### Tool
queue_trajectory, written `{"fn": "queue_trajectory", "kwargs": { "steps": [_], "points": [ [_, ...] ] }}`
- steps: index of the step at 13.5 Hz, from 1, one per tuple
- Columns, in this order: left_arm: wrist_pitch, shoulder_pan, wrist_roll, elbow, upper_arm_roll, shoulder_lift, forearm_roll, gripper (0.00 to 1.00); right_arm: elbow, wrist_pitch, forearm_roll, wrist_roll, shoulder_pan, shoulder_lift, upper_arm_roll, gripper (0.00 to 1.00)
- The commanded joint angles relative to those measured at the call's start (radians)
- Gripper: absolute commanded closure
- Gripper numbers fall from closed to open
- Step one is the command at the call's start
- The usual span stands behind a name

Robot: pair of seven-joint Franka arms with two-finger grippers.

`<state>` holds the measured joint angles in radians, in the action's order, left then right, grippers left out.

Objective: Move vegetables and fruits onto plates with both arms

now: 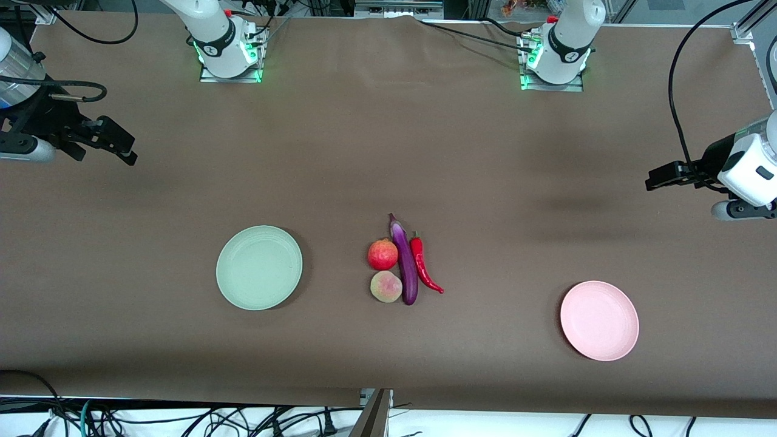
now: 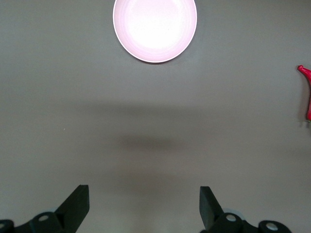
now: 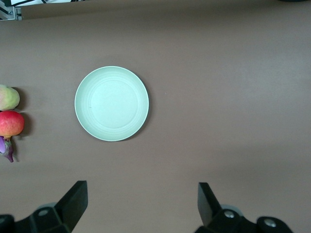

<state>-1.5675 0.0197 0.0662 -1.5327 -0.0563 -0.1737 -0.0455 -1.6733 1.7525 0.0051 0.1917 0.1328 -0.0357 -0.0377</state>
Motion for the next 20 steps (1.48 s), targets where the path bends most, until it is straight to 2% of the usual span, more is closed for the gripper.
{"fn": "queue_trajectory", "kwargs": {
  "steps": [1, 20],
  "points": [
    [0.024, 0.006, -0.008, 0.039, -0.004, -0.016, -0.001, 0.0, 0.026, -0.01, 0.01, -0.012, -0.009, 0.017, 0.002, 0.0],
    [0.014, 0.0, -0.005, 0.066, -0.005, -0.061, -0.014, 0.0, 0.026, -0.008, 0.001, -0.014, -0.002, 0.019, 0.004, 0.0]
  ]
}}
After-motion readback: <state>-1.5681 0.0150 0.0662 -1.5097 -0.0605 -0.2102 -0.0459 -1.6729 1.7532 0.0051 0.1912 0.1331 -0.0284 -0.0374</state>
